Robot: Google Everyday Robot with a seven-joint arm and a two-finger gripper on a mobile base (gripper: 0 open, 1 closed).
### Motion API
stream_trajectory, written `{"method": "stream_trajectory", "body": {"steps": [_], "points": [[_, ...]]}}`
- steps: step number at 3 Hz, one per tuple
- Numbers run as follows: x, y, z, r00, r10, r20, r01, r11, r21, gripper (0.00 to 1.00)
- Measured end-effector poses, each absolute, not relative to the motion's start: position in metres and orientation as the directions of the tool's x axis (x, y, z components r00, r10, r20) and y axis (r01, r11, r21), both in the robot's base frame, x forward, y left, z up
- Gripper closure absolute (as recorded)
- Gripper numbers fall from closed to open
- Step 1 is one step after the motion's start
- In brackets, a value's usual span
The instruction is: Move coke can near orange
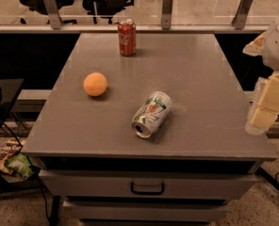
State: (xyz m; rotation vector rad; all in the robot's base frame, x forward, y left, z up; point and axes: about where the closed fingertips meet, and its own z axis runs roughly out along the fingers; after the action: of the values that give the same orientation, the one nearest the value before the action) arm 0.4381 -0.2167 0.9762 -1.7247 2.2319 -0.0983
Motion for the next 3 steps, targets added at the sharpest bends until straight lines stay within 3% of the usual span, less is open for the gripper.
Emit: {"method": "stream_trajectory", "body": {"steps": [2,3], "points": [[0.453,-0.208,0.976,-0.219,-0.953,-0.211,-0.934,0.267,-0.236,0.00],[0.489,-0.187,0.975,-0.191,-0.950,-0.249,-0.938,0.251,-0.239,0.00]]}}
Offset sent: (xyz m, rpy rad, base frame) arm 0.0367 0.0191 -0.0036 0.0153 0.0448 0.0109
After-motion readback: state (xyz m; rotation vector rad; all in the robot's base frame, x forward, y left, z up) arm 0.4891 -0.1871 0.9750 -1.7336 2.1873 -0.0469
